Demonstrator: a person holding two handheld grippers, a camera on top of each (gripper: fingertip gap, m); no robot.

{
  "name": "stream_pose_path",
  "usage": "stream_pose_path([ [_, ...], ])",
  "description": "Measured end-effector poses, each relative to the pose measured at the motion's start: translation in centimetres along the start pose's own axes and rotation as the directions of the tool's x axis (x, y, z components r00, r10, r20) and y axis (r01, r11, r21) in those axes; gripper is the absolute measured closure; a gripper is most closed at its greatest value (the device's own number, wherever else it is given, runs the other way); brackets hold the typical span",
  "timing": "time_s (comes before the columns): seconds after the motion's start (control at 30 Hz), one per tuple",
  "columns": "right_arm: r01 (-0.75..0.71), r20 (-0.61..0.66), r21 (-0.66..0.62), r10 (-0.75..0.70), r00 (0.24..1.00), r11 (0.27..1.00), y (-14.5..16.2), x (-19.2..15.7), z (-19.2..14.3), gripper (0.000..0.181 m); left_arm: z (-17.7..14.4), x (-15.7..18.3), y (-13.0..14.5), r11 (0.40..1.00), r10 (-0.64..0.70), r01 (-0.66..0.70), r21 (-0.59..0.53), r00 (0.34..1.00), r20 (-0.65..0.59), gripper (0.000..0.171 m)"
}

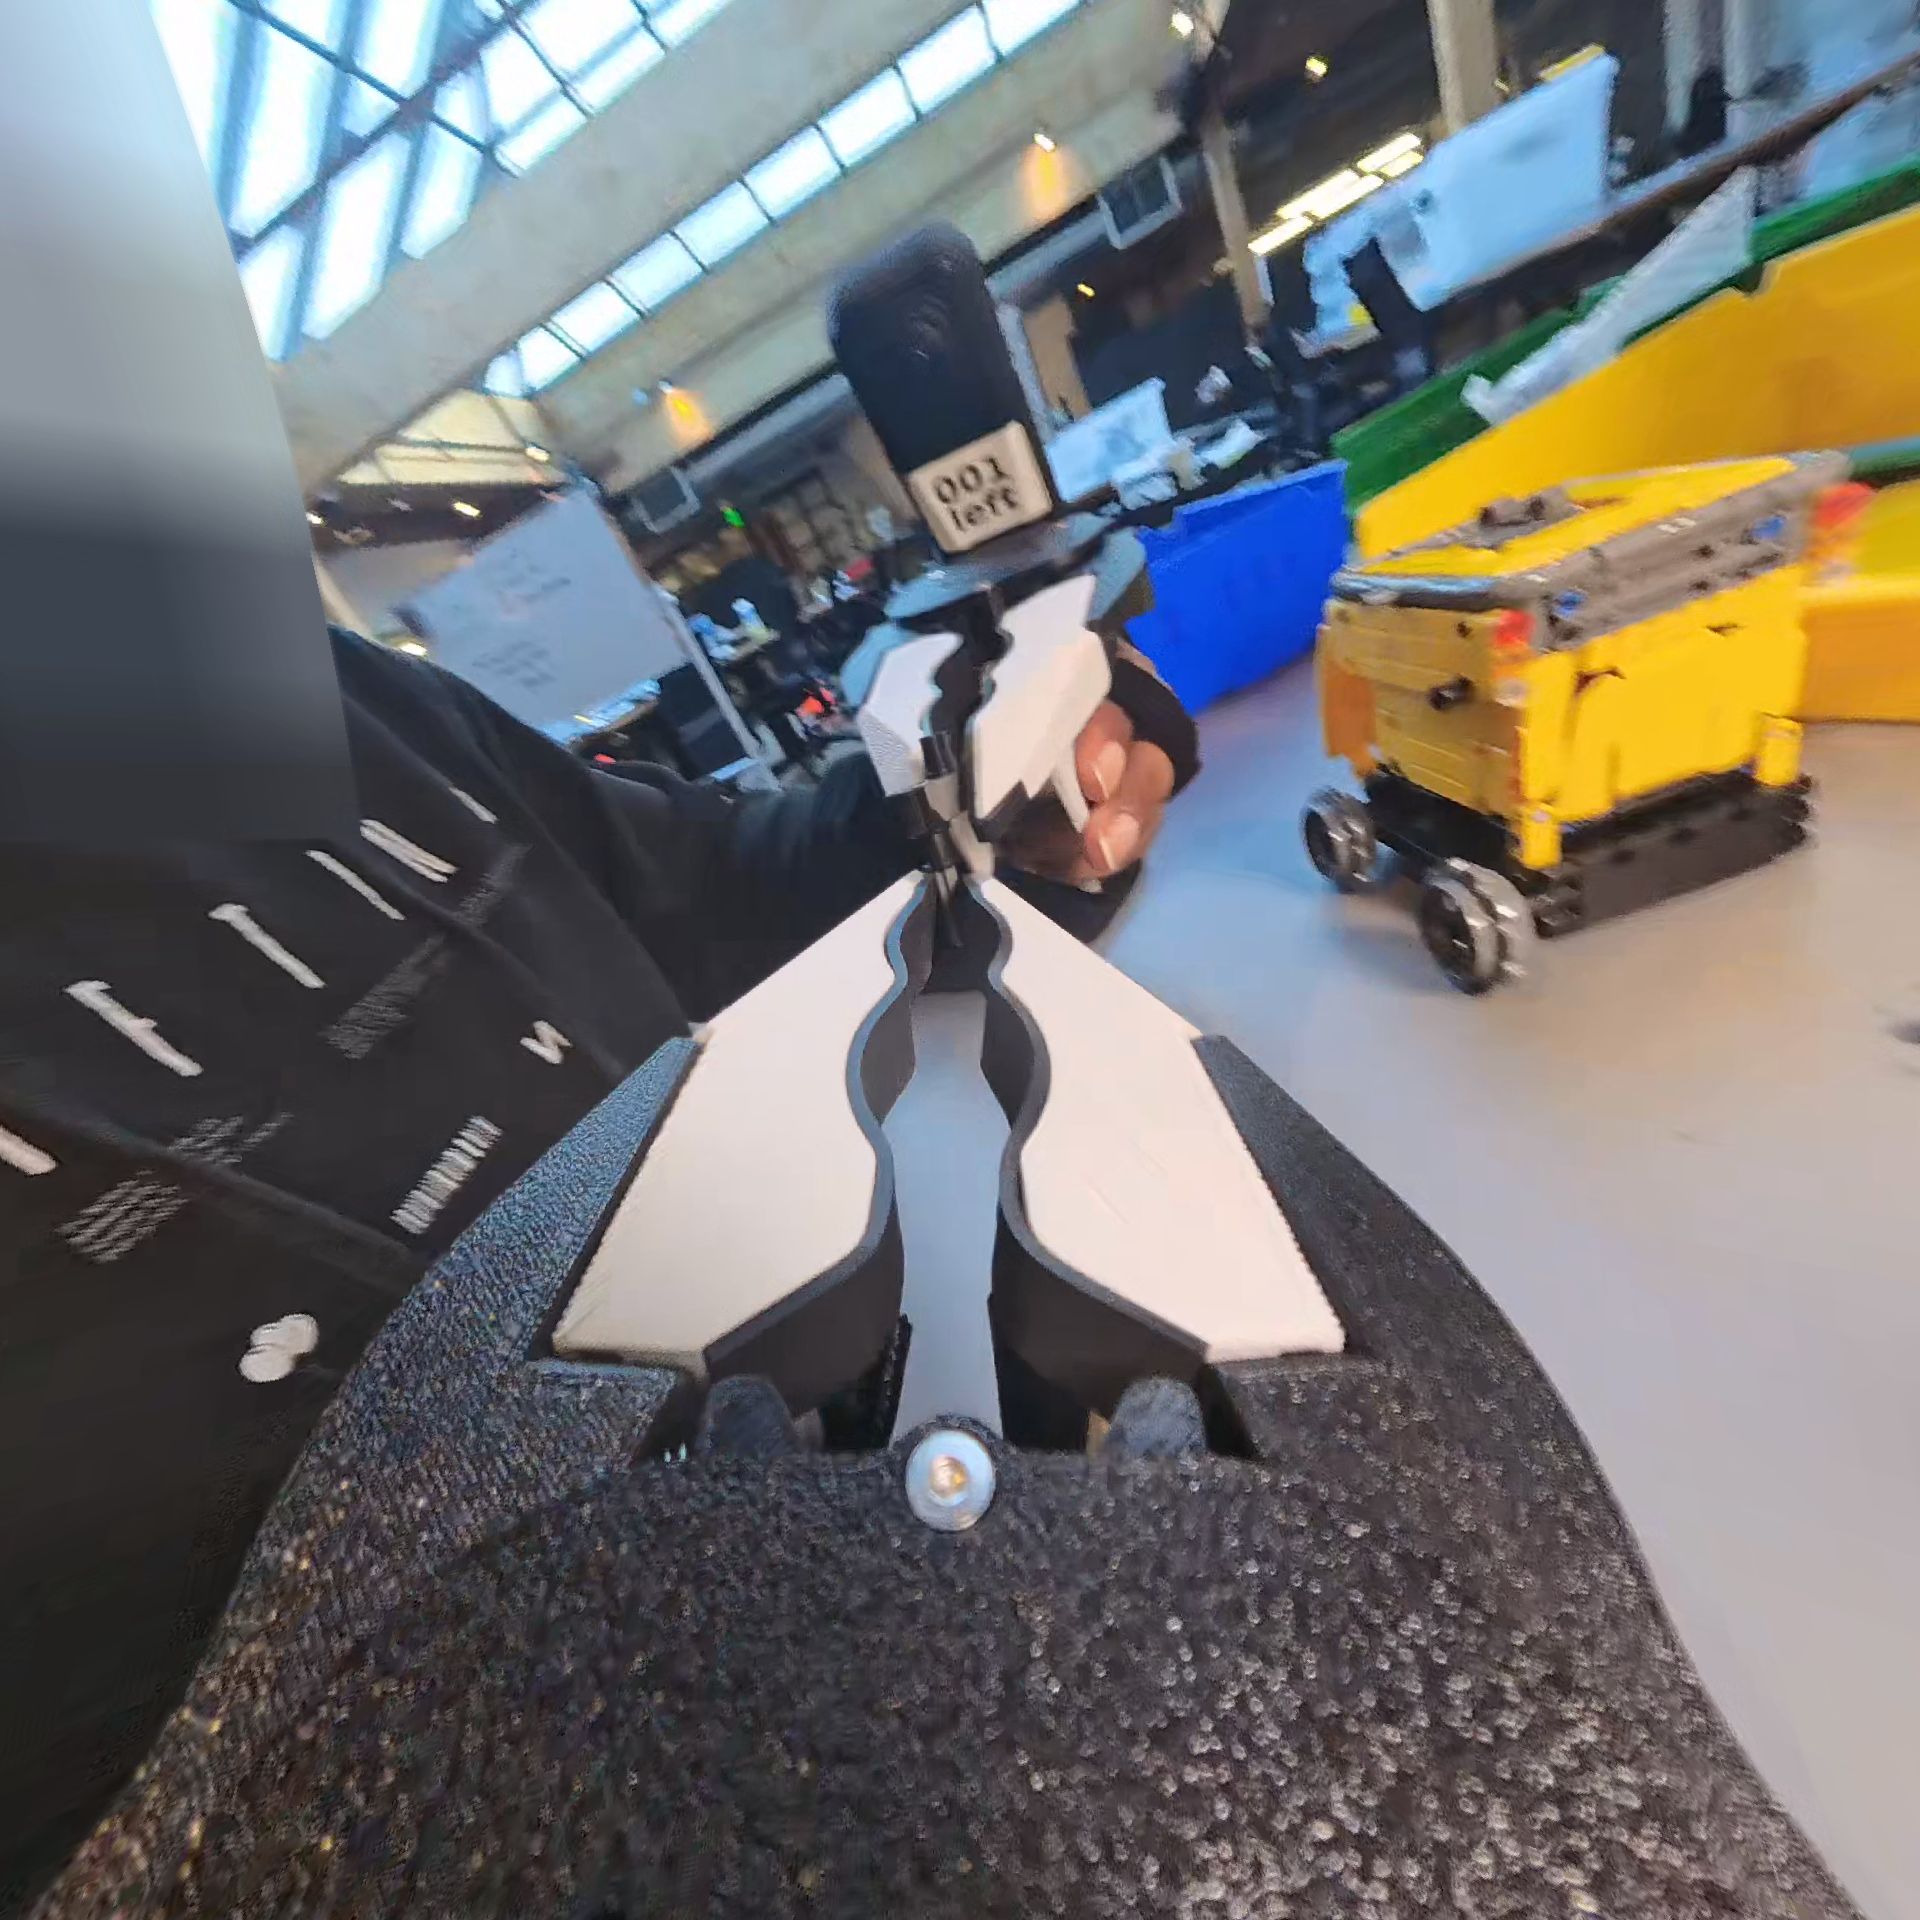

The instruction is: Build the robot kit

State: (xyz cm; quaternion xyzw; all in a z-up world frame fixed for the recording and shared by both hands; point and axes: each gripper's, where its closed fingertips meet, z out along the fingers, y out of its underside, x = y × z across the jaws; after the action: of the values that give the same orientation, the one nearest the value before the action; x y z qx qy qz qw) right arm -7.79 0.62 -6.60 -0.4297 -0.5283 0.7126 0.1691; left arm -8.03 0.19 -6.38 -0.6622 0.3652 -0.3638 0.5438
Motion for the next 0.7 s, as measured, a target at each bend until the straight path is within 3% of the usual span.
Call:
stream_pose_path([
  [0.1,0.078,-0.129,-0.100,-0.091,0.987,0.992,1.1,2.0,-0.5,0.174,0.2,-1.4,1.7,0.996,-0.035,0.040,-0.077,0.998,0.059,0.166],
  [0.2,0.276,-0.226,-0.260,-0.336,0.914,0.925,1.3,3.3,-1.5,0.158,0.3,-2.7,3.6,0.986,-0.033,0.052,-0.156,0.992,0.121,0.167],
  [0.27,0.443,-0.258,-0.376,-0.552,0.793,0.814,0.5,3.7,-2.0,0.159,0.6,-3.2,4.4,0.980,-0.055,0.080,-0.180,0.988,0.145,0.167],
  [0.37,0.590,-0.158,-0.585,-0.791,0.590,0.557,1.3,3.9,-1.9,0.159,0.9,-3.5,5.3,0.972,-0.080,0.110,-0.207,0.985,0.152,0.167],
  [0.43,0.621,-0.097,-0.647,-0.855,0.509,0.443,2.0,4.2,-1.5,0.160,1.0,-3.1,5.4,0.971,-0.098,0.123,-0.206,0.987,0.128,0.167],
  [0.53,0.650,-0.023,-0.673,-0.889,0.457,0.352,3.0,4.1,-0.8,0.168,1.0,-2.8,5.4,0.971,-0.109,0.130,-0.201,0.988,0.113,0.167],
  [0.7,0.649,-0.006,-0.688,-0.897,0.443,0.325,3.2,4.0,-0.6,0.174,0.8,-2.4,5.7,0.969,-0.125,0.142,-0.201,0.987,0.097,0.167],
])
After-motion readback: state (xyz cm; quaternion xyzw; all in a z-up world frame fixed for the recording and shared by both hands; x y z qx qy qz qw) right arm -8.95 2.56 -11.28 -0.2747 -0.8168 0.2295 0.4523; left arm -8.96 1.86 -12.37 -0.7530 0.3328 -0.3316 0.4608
